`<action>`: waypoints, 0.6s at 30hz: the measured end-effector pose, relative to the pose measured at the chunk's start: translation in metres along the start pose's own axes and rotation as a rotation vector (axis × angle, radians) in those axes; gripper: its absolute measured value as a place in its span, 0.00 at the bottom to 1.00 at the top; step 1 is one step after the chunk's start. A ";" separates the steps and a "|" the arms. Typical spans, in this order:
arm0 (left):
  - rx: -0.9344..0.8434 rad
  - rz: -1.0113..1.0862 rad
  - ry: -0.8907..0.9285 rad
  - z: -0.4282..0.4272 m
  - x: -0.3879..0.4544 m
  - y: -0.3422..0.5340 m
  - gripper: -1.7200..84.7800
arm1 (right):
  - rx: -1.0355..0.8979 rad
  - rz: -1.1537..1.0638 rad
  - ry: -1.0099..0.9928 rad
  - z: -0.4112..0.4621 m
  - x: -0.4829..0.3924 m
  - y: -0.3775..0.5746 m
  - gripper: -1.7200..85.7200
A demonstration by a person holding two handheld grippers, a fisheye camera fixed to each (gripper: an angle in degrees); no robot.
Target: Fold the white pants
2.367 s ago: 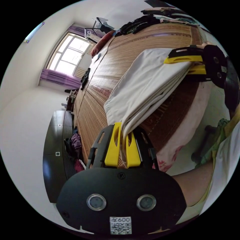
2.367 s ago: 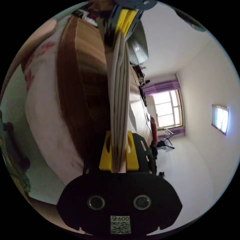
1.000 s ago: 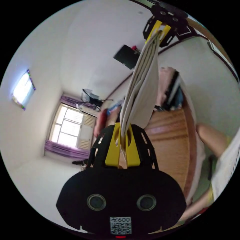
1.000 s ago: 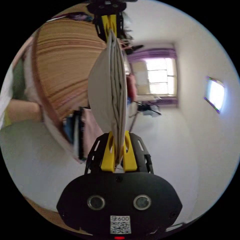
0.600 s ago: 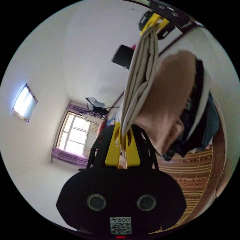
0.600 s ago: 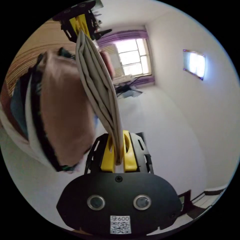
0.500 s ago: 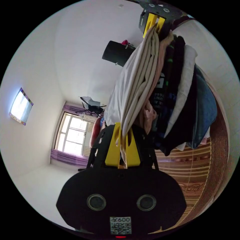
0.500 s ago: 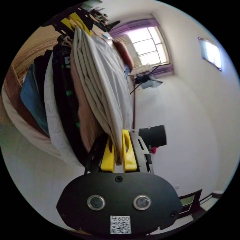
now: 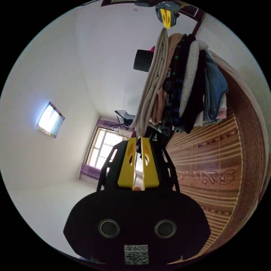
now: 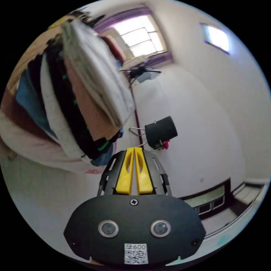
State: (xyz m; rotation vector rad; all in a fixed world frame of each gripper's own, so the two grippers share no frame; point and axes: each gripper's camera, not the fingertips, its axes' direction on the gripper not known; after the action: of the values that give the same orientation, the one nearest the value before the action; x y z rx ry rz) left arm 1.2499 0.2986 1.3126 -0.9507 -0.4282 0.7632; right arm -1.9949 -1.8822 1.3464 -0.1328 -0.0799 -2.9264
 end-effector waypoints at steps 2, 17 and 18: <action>-0.051 -0.107 0.083 0.004 -0.034 0.045 0.03 | 0.114 0.218 -0.005 -0.039 0.034 0.008 0.01; -0.508 -0.354 0.285 -0.012 -0.153 0.277 0.03 | 0.443 0.166 -0.861 -0.167 0.045 -0.139 0.04; -0.519 -0.369 0.289 -0.013 -0.158 0.282 0.03 | 0.451 0.145 -0.838 -0.174 0.041 -0.141 0.04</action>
State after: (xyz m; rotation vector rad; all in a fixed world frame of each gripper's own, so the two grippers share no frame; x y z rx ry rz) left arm 1.0421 0.2732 1.0655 -1.3951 -0.5396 0.1677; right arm -2.0787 -1.7644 1.1714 -1.1968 -0.7959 -2.4230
